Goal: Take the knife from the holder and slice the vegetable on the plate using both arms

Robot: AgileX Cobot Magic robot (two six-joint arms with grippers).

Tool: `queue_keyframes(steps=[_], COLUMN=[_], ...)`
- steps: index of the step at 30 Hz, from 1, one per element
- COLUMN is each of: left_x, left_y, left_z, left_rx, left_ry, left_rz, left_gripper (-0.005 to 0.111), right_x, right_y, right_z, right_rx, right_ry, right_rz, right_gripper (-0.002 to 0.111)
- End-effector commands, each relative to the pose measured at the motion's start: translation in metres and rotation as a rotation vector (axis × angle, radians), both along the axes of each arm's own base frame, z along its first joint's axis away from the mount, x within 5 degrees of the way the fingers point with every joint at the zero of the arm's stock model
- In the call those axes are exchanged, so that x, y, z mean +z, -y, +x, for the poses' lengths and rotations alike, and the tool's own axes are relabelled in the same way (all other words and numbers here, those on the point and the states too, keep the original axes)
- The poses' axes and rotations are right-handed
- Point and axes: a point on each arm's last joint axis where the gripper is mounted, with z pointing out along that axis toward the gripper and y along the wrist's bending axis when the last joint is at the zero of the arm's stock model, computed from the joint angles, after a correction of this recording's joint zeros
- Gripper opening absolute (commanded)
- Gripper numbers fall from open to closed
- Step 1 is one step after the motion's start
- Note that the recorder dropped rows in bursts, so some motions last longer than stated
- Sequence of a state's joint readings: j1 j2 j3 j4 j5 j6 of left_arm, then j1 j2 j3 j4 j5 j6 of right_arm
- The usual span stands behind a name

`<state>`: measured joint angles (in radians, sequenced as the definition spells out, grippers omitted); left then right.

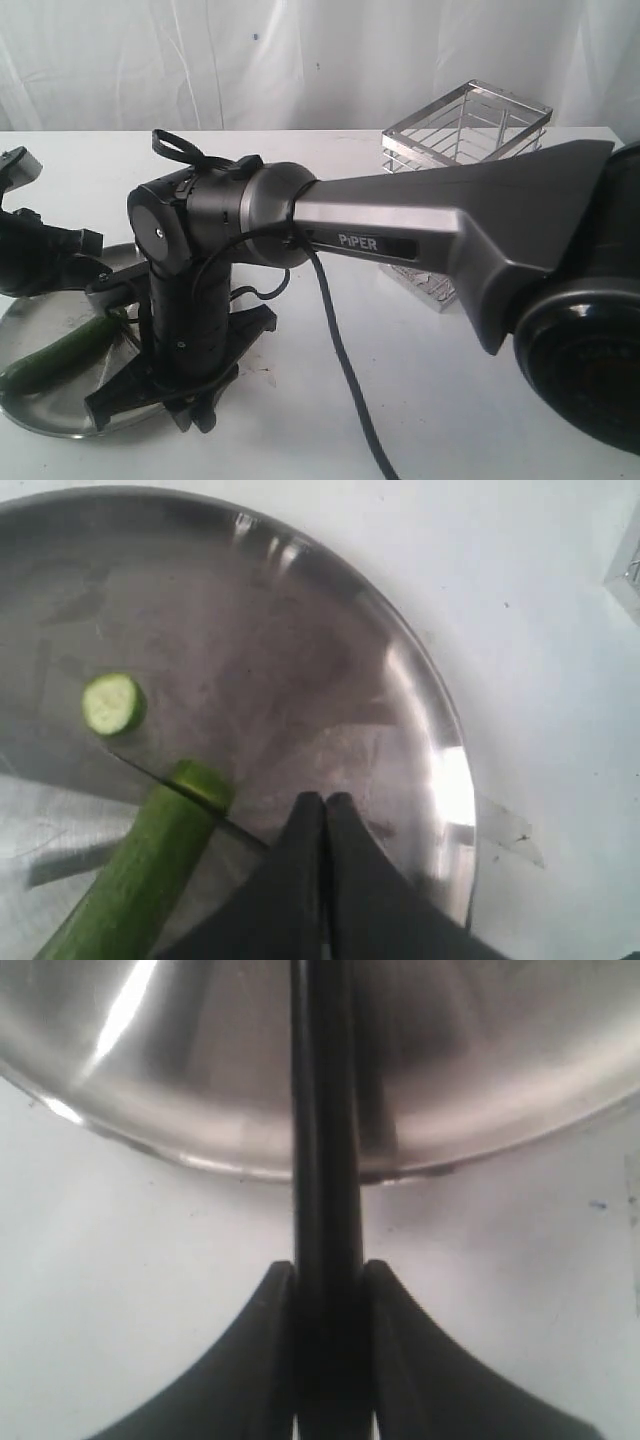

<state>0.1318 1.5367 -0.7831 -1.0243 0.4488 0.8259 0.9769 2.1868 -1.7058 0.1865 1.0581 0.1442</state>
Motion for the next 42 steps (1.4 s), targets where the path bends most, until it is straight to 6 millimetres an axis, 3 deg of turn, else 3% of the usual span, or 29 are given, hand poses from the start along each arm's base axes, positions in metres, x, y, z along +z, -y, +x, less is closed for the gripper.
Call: queue_keyframes(steps=[1, 6, 11, 16, 26, 29, 35, 37, 42], left_x=[0.001, 0.001, 0.002, 0.002, 0.002, 0.002, 0.002, 0.002, 0.005], left_y=[0.002, 0.002, 0.002, 0.004, 0.005, 0.005, 0.006, 0.006, 0.006], left_z=[-0.004, -0.004, -0.004, -0.005, -0.006, -0.006, -0.007, -0.007, -0.007], left_rx=[-0.011, -0.010, -0.015, -0.023, -0.018, -0.023, -0.026, -0.027, -0.021], left_ry=[-0.021, -0.022, -0.025, -0.035, -0.048, -0.051, -0.052, -0.053, -0.042], left_rz=[0.002, -0.002, -0.007, -0.020, -0.043, -0.047, -0.049, -0.051, -0.062], left_gripper=[0.000, 0.000, 0.000, 0.000, 0.000, 0.000, 0.000, 0.000, 0.000], right_x=[0.011, 0.016, 0.005, -0.006, 0.001, -0.007, -0.016, -0.012, 0.035], right_y=[0.006, 0.007, 0.004, -0.003, -0.023, -0.027, -0.021, -0.021, -0.017], right_z=[-0.003, -0.004, -0.002, 0.002, 0.015, 0.017, 0.012, 0.016, 0.034], right_rx=[0.059, 0.069, 0.064, 0.053, 0.040, 0.021, 0.052, 0.056, -0.041], right_ry=[-0.028, -0.036, -0.042, -0.042, 0.026, 0.018, -0.046, 0.001, 0.251], right_rz=[-0.058, -0.081, -0.082, -0.058, 0.041, 0.038, -0.040, -0.036, 0.024], right_gripper=[0.000, 0.000, 0.000, 0.000, 0.000, 0.000, 0.000, 0.000, 0.000])
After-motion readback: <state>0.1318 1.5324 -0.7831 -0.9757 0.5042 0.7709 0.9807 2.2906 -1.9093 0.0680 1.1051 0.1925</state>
